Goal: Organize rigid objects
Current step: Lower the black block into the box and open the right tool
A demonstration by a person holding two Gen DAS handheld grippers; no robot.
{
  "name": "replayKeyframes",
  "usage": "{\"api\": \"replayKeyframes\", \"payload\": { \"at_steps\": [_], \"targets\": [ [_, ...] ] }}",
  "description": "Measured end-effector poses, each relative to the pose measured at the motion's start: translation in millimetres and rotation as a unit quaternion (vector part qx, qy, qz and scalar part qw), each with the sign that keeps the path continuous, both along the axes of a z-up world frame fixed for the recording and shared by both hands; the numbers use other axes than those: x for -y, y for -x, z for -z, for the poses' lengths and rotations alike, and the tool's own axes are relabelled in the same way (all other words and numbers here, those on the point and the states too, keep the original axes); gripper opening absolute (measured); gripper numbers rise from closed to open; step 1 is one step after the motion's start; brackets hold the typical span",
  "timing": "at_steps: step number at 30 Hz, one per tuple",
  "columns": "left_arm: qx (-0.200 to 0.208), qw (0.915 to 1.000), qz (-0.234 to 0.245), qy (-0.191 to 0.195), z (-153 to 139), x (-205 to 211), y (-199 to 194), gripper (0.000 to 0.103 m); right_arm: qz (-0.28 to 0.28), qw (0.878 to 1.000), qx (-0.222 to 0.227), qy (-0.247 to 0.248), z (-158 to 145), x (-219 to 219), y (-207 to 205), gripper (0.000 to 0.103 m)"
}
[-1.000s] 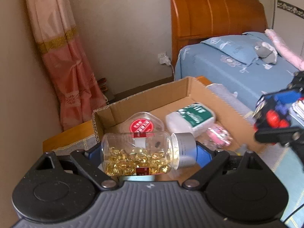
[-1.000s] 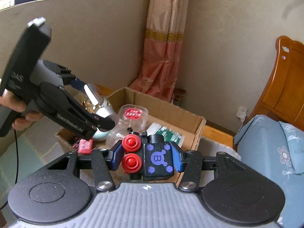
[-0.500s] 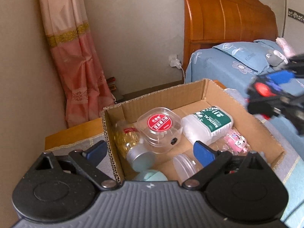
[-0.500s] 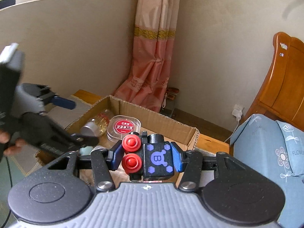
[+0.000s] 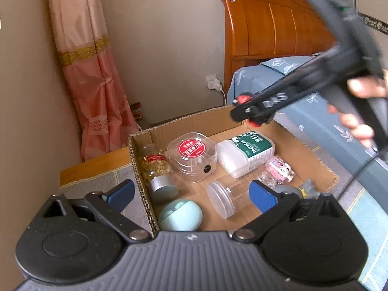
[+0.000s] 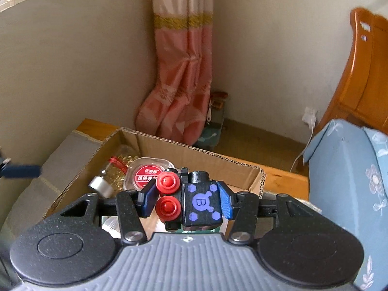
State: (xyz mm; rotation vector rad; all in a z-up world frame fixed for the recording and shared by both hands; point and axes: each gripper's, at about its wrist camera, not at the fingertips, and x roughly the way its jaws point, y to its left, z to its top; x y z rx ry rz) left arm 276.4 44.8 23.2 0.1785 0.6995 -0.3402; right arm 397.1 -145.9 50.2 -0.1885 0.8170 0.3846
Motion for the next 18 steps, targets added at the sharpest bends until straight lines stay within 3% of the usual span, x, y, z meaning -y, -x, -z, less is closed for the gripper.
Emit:
{"api": "replayKeyframes", "payload": {
  "at_steps": [9,10,12,13,18],
  "targets": [
    [0.001,1.0,0.001,-0.002,2,0,6,0.1,0.043,0.997,-0.067,0.003,24,-4,-38,0.06],
    [0.001,1.0,0.001,-0.001,2,0,6,0.1,0.044,0.997,-0.067,0.003,25,-4,-40,0.065],
    [0.001,1.0,0.001,-0.001,2,0,7,0.1,0.048,0.997,-0.06,0.005,24,-3,-39,0.098],
    [0.002,1.0,0.001,-0.002,2,1,7,0.1,0.051,0.998,-0.048,0.003,23,-3,-37,0.103],
    [0.004,1.0,0.0,0.001,2,2,9,0.1,0.053,0.998,-0.042,-0.01,16,3,-31,0.103]
  ]
}}
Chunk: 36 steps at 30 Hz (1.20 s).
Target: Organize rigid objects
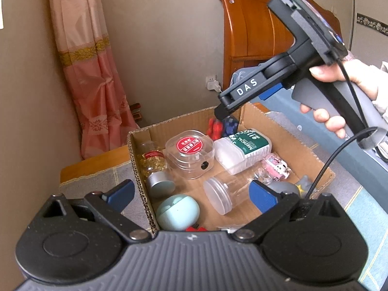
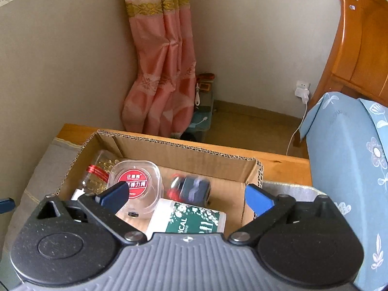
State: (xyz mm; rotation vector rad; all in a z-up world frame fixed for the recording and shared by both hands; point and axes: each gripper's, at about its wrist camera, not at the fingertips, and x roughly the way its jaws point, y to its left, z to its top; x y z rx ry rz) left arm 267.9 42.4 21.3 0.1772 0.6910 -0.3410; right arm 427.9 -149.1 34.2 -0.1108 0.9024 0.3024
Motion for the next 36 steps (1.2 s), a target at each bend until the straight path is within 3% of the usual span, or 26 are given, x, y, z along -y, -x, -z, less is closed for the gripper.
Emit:
{"api": "replayKeyframes", "payload": {
  "at_steps": [12,24,28,31,36],
  "targets": [
    [0.025,0.9991,-0.035,-0.001,-15,0,24,0.102,0.029,0.999,-0.019,0.024,-5,11,43,0.103],
    [0.039,0.9918,-0.115,0.039,-12,2,98,0.102,0.098,0.993,0.058,0.003,5,30,200,0.103],
    [0.033,0.9877,-0.146,0.046,-6,5,128,0.102,0.122,0.99,0.064,-0.004,18,31,246,0.103],
    [0.033,0.9837,-0.175,0.024,-3,8,149,0.102,0.141,0.988,0.059,-0.012,28,32,272,0.103],
    [-0.005,0.983,-0.182,0.02,2,11,172,0.102,0.145,0.988,0.05,-0.02,30,30,303,0.103]
  ]
}}
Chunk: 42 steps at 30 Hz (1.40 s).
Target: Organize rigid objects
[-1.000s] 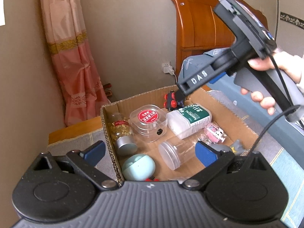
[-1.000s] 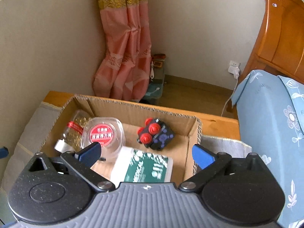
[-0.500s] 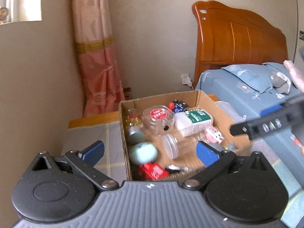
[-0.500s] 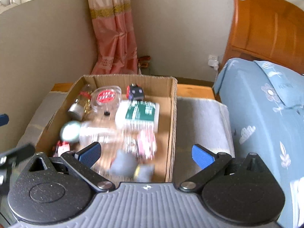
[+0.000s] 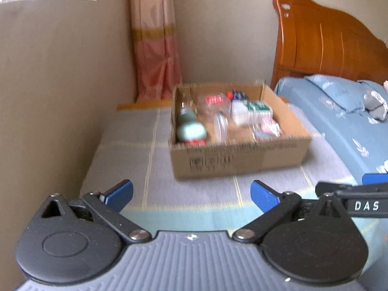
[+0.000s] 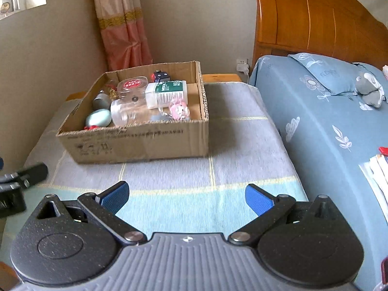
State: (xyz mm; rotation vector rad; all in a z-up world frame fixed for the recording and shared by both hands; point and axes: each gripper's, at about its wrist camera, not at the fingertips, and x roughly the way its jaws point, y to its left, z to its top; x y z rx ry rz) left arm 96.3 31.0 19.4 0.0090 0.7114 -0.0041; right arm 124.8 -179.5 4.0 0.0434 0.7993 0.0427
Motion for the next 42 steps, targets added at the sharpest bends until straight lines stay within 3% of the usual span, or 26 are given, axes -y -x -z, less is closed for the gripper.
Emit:
{"api": "replayKeyframes", "payload": {
  "at_steps": [3,15,42],
  "targets": [
    [-0.01,0.9999,-0.002,-0.008,-4,3,8,0.102,-0.004,1.0,0.005,-0.002,-8,-3,12,0.103],
    [0.03,0.9985,-0.005,-0.045,-38,16,25,0.102,0.006,0.998,0.056,0.001,-40,-3,35,0.103],
    [0.03,0.9975,-0.016,-0.061,-37,22,26,0.102,0.005,0.998,0.055,0.001,-37,-4,34,0.103]
  ]
}}
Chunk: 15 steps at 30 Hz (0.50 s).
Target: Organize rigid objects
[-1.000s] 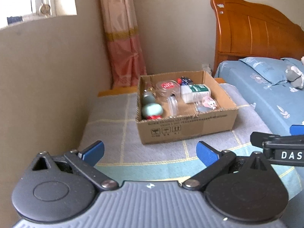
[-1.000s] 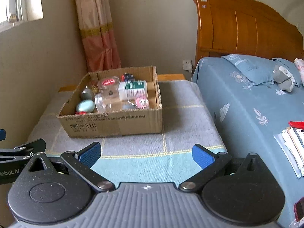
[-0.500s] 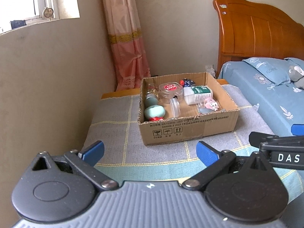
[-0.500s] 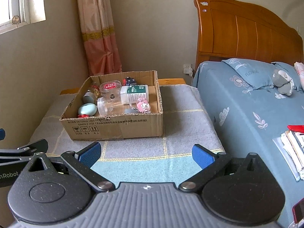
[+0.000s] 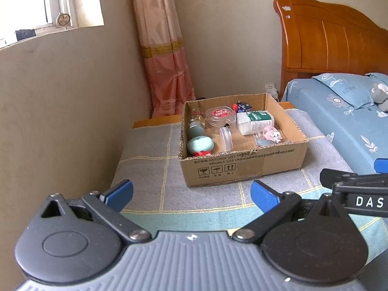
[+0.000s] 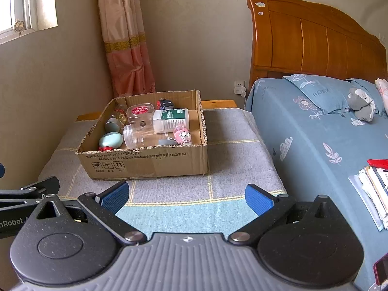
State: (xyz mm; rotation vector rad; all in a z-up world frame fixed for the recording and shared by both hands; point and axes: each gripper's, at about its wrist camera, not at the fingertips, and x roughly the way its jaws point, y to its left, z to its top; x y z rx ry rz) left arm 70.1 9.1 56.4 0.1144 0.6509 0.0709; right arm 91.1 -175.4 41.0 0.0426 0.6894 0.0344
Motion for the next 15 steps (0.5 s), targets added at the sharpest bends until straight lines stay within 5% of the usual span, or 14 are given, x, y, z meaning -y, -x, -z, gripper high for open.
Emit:
{"api": "replayKeyframes", "payload": {
  "at_steps": [15],
  "targets": [
    [0.0,1.0,-0.005,-0.003,-1.2,1.0,-0.2,0.102,0.002,1.0,0.0,0.005,0.8,0.4,0.3,0.103]
  ]
}}
